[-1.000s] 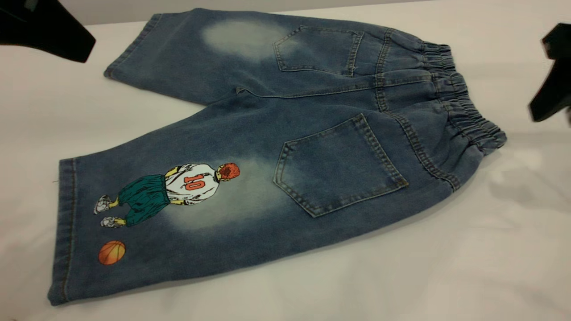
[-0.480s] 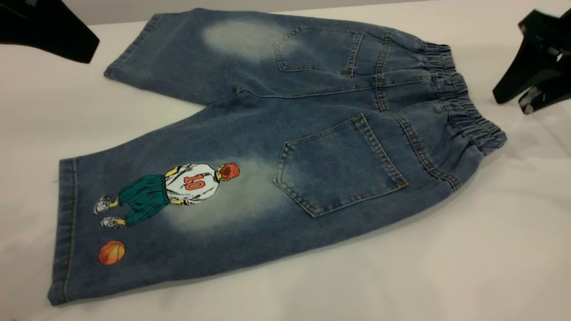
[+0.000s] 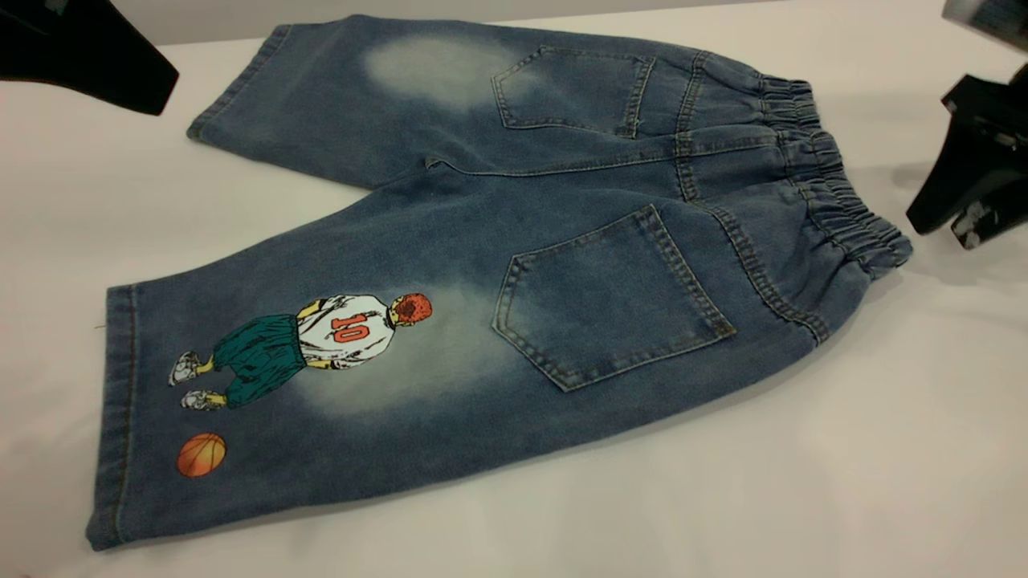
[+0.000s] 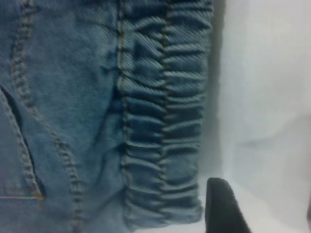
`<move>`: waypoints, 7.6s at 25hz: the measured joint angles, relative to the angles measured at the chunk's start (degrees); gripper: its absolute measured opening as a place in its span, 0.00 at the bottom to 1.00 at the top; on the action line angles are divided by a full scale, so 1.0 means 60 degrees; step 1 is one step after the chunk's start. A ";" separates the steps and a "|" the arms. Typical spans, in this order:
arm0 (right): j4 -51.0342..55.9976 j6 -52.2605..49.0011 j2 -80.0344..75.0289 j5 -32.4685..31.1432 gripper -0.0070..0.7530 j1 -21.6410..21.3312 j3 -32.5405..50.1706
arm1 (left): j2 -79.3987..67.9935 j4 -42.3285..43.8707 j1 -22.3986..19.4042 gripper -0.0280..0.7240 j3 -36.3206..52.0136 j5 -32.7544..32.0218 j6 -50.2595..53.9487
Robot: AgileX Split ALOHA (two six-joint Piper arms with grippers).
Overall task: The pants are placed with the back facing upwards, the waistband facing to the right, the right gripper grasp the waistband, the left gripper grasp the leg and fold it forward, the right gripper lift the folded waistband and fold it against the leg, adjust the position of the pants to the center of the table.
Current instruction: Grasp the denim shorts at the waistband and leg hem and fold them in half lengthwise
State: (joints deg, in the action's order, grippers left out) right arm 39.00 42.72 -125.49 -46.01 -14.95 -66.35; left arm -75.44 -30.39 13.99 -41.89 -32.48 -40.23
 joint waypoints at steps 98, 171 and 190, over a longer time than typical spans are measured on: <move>0.1776 0.0981 -0.1322 -0.1993 0.41 -0.0143 -0.0714 | 0.0022 -0.0035 0.0000 0.42 0.0000 -0.0343 -0.0002; 0.3148 0.1477 -0.1267 -0.3242 0.04 -0.0167 -0.1133 | -0.5254 0.1233 0.0000 0.42 0.2387 0.2827 -0.1108; 0.3201 0.1477 -0.1267 -0.3350 0.05 -0.0167 -0.1133 | -0.5451 0.1231 0.0000 0.08 0.2290 0.2340 -0.1098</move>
State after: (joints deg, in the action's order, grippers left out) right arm 58.21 51.59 -133.09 -66.11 -15.95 -73.14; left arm -108.14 -23.00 13.99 -28.16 -18.43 -46.82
